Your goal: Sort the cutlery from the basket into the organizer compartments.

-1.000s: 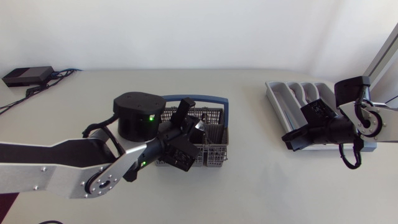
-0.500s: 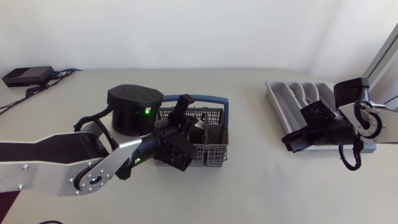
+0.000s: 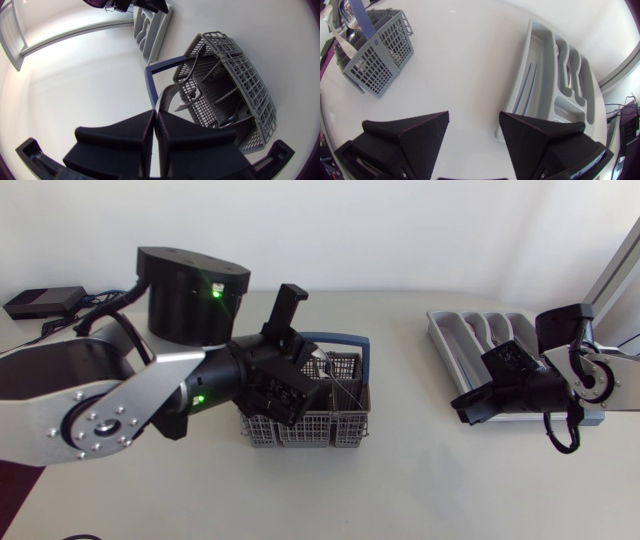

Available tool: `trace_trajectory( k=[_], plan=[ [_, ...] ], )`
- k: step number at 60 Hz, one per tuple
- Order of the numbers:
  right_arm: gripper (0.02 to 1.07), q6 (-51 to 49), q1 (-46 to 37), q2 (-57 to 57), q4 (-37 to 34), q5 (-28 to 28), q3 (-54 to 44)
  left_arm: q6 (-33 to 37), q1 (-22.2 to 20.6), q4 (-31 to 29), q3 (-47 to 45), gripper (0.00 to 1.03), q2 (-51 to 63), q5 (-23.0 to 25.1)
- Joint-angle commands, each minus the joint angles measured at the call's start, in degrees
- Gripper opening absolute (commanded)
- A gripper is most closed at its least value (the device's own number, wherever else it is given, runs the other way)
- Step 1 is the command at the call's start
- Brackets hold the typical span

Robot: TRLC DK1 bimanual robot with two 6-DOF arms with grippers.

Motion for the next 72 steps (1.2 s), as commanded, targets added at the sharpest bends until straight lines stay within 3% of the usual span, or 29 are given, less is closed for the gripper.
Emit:
trace_trajectory(
  k=[1,25,39,48,72],
  plan=[
    [0.75,-0.36,0.7,-0.85,0.06,0.17,-1.69,-0.64,0.45,-0.74,2.87,0.03,-2.54,0.36],
    [0.75,-0.36,1.49,-3.13,-1.35,0.34,-1.96,-1.78,0.89,-10.58,5.06,0.03,-12.29,-1.22],
    [0.75,-0.71,3.33,-9.37,-2.22,-0.71,-3.63,-17.78,0.01,-27.28,12.71,0.03,-11.5,-1.49],
    [0.78,-1.07,4.21,-14.65,-3.54,-1.33,-4.95,-27.8,-1.75,-34.75,17.54,0.03,-7.99,-0.52],
    [0.78,-5.02,4.65,-29.5,-7.06,-4.14,-9.69,-49.77,-3.77,-41.52,27.65,0.03,5.81,4.84]
  ],
)
